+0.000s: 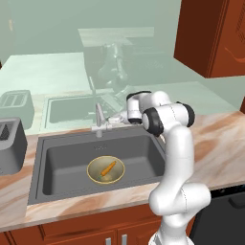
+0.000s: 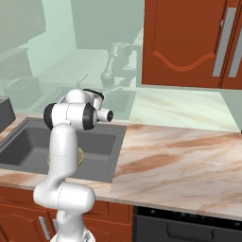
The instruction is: Pick the carrot from the cabinet and place it in the bowl. Then pick the bowl and place it in the sink. Then turn on the sink facuet.
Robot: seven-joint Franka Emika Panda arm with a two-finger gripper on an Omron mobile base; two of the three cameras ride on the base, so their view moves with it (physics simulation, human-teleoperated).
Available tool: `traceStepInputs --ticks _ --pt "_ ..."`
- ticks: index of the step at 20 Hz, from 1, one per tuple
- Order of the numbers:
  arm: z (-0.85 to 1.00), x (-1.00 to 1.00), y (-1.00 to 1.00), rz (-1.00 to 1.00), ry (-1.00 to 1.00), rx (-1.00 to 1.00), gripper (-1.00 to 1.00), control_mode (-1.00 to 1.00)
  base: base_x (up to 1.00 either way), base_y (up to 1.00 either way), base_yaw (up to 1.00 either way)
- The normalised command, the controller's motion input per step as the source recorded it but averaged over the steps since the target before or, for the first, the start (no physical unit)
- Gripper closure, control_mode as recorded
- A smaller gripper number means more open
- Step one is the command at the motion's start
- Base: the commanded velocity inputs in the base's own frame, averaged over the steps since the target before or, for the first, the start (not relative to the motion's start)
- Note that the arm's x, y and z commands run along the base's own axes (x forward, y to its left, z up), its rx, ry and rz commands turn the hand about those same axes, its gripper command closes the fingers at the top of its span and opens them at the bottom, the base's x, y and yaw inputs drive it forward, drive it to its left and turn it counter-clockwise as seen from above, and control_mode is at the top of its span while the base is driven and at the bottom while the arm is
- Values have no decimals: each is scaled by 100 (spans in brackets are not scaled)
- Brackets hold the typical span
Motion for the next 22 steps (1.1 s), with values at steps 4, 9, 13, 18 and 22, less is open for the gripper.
traceStepInputs --ticks 4,9,13,18,22 --pt "-11 1 -70 -2 10 6 100 -100 0 0 0" --pt "-31 0 -94 0 4 5 100 -100 0 0 0" --pt "-36 0 -92 -1 5 2 100 -100 0 0 0" --pt "-45 0 -99 -3 7 0 100 -100 0 0 0" --pt "-48 0 -99 -2 7 0 100 -100 0 0 0"
